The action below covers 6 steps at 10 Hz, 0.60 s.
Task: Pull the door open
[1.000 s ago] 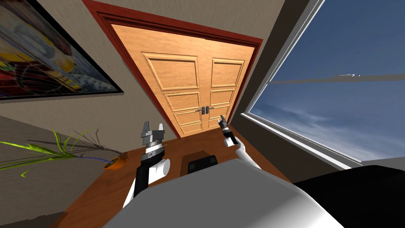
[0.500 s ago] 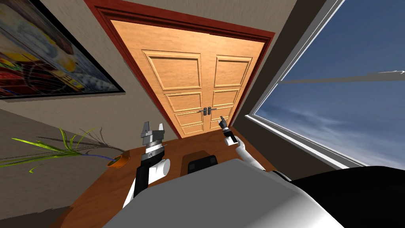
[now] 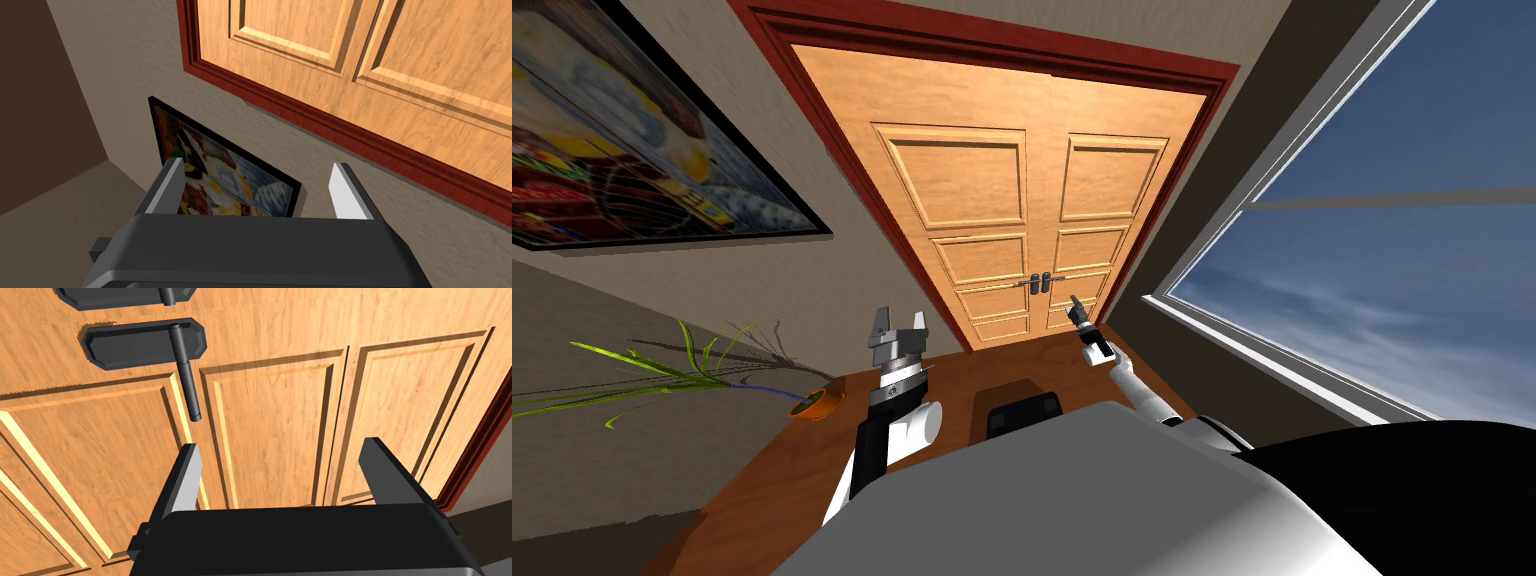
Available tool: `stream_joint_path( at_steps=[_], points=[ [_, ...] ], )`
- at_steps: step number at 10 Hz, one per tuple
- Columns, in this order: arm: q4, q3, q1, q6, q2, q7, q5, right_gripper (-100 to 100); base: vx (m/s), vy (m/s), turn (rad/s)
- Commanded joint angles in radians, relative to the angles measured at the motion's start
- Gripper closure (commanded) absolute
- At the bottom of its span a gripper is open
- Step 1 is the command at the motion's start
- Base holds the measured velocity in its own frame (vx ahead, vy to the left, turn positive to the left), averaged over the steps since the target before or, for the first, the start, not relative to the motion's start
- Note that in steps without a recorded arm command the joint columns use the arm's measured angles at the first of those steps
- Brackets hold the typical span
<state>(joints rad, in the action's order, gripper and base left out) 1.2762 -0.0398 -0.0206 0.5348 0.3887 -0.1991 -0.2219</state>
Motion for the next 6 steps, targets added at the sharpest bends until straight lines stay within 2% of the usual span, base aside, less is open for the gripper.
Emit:
stream_joint_path(
  at_steps=[1, 6],
  points=[
    [-0.045, -0.004, 0.018, -0.001, 0.017, -0.011, -0.01, -100, 0.085, -0.014, 0.067],
    [-0.164, -0.014, 0.068, -0.01, 0.062, -0.034, -0.037, -100, 0.1, -0.024, 0.065]
  ],
)
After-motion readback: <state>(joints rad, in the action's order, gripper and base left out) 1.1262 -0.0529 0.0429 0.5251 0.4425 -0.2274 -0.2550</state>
